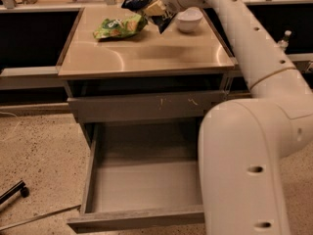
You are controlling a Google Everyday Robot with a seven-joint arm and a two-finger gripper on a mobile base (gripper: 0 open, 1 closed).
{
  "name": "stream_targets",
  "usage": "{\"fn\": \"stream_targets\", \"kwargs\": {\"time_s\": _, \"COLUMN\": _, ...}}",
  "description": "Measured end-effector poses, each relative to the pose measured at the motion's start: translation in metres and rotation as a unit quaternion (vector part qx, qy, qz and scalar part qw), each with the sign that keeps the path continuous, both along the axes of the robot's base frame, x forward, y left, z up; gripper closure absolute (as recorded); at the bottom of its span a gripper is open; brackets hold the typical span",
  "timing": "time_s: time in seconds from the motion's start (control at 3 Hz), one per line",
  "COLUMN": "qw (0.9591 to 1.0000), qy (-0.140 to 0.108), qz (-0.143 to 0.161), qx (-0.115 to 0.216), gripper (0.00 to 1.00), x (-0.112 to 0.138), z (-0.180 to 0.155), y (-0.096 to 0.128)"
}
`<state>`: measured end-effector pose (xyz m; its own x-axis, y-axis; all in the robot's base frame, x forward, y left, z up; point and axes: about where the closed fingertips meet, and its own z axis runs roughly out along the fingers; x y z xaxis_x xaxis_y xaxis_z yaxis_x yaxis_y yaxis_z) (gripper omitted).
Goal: Pick blue chip bag from middle drawer and place on counter
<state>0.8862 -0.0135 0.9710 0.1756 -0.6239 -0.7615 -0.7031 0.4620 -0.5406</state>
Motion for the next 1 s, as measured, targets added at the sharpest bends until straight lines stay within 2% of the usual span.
{"fn": "stream_targets", "kwargs": {"time_s": 0.33, "qw": 0.9981, "qy": 0.054, "qz": -0.016, "qx": -0.024, "gripper": 1.0, "x": 0.026, "z": -0.051, "y": 0.005}}
{"fn": "stream_targets", "kwargs": {"time_s": 0.67, "qw": 0.9886, "qy": 0.142, "qz": 0.002, "qx": -0.049, "gripper": 1.0, "x": 0.012, "z": -0.112, "y": 0.007}}
{"fn": "stream_targets", "kwargs": {"time_s": 1.0, "qw": 0.9785, "qy": 0.198, "qz": 0.025, "qx": -0.052, "gripper": 1.0, "x": -0.006, "z": -0.143, "y": 0.006}}
